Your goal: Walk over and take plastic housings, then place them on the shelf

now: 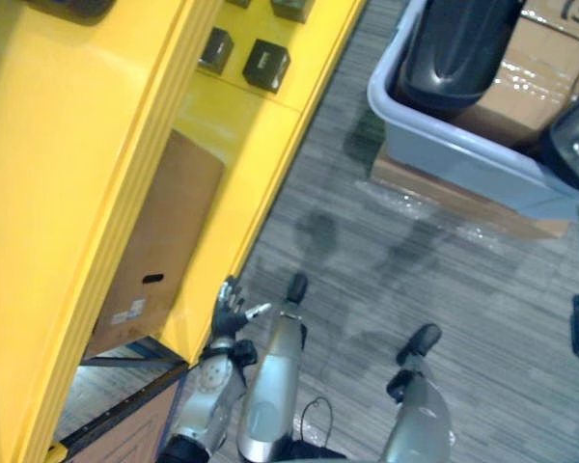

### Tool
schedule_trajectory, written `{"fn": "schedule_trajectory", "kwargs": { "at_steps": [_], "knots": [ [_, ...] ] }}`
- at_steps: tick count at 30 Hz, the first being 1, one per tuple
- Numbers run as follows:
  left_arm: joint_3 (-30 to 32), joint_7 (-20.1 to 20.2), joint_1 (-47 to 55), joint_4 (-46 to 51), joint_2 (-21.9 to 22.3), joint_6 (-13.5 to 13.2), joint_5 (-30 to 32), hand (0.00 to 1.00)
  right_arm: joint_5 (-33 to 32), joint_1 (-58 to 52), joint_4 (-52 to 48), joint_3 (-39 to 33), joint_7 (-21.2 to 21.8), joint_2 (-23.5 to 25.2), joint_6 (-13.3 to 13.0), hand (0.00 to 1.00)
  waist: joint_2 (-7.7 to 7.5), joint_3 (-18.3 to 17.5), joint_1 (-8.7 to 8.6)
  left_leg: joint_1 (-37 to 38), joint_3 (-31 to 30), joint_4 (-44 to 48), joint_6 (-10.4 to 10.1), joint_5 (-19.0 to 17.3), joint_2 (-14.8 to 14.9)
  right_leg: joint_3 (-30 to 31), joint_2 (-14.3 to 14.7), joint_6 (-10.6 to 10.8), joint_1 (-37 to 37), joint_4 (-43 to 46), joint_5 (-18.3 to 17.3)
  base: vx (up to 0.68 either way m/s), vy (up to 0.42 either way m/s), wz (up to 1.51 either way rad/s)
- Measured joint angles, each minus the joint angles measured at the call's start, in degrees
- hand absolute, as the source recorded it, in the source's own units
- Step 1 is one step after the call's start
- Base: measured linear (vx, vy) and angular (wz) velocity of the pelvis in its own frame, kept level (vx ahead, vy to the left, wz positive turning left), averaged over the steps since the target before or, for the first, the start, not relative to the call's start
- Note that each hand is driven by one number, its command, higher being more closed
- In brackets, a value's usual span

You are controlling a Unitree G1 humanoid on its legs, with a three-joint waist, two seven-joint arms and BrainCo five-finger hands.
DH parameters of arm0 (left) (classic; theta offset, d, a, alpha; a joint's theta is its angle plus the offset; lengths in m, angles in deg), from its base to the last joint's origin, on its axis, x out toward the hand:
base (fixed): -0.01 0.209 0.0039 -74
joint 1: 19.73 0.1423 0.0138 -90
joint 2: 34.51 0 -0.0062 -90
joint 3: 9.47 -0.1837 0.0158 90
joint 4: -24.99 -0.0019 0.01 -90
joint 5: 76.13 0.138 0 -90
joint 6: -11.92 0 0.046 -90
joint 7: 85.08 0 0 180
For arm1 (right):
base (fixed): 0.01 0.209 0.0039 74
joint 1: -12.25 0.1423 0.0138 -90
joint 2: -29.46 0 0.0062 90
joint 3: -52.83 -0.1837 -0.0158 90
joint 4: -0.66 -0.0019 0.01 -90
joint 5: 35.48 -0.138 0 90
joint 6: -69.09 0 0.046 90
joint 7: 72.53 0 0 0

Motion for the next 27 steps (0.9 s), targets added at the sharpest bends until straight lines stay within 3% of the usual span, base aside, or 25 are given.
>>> {"fn": "schedule_trajectory", "kwargs": {
  "at_steps": [3, 10, 17, 22, 24, 26, 27],
  "knots": [
    [-1.01, 0.86, 0.7, -3.64, 0.0, 0.45, 0.06, 0.0, -3.01, 0.0, 0.27, -1.61, -3.71, -0.96, -0.03, 0.0, 1.21, -0.35, 1.02, -0.15, 0.01, -0.08, 0.01, -0.01, -0.01, 0.01, -0.02, 0.0, -0.28, -0.02, -0.01, 0.0, 0.0, 0.0],
    [-2.06, 3.36, 3.18, -8.59, 0.22, -0.44, 0.07, 0.0, -4.13, 0.61, 0.35, -1.6, -10.49, -2.17, -1.0, 0.0, 2.05, -0.13, 1.69, -0.22, -0.03, 0.06, 0.03, -0.08, -0.03, -0.02, -0.01, -0.01, -0.37, -0.05, -0.02, 0.0, 0.002, 0.0],
    [-1.82, 4.48, 3.71, -8.44, 0.37, -2.1, 0.06, 0.0, -3.89, 1.98, -2.52, -0.81, -17.57, -4.42, -6.52, 0.0, 2.39, -0.04, 1.07, 0.21, -0.03, 1.92, -0.06, -1.07, 0.4, 0.1, 0.57, -0.07, 0.74, -0.13, 0.04, -0.02, 0.01, -0.03],
    [1.12, 5.04, 5.31, -6.46, 0.28, -2.32, 0.07, 0.0, -3.78, 3.27, -9.5, 0.55, -20.29, -4.97, -10.45, 0.0, -0.23, 1.83, -0.73, 4.04, 0.48, 1.7, -0.41, -2.03, 1.78, 0.39, 1.93, -0.52, 4.38, -1.47, -0.1, -0.02, -0.013, -0.1],
    [3.08, 6.08, 7.25, -3.38, 0.29, -1.97, 0.14, 0.0, -3.76, 2.57, -13.91, -0.6, -20.29, -4.9, -12.1, 0.0, -2.56, 3.42, -2.26, 7.2, 1.0, 0.18, -0.56, -2.07, 2.34, 0.4, 2.4, -0.99, 6.73, -2.44, -0.38, 0.02, -0.032, -0.11],
    [3.99, 6.57, 8.53, -1.34, 0.27, -1.72, 0.39, 0.0, -3.68, 0.48, -17.7, -3.1, -20.3, -4.84, -13.13, 0.0, -3.81, 4.09, -3.36, 9.6, 1.53, -1.0, -0.61, -2.04, 2.57, 0.43, 2.5, -0.82, 8.66, -2.94, -0.29, 0.06, -0.029, -0.07],
    [5.17, 6.78, 9.77, 0.97, 0.26, -1.32, 0.97, 0.0, -3.98, -2.37, -21.38, -6.27, -20.35, -4.19, -14.96, 0.0, -5.18, 4.23, -4.13, 11.19, 2.07, -2.0, -0.63, -2.05, 2.82, 0.44, 2.65, -0.79, 9.85, -3.53, -0.27, 0.09, -0.027, -0.08]
  ]
}}
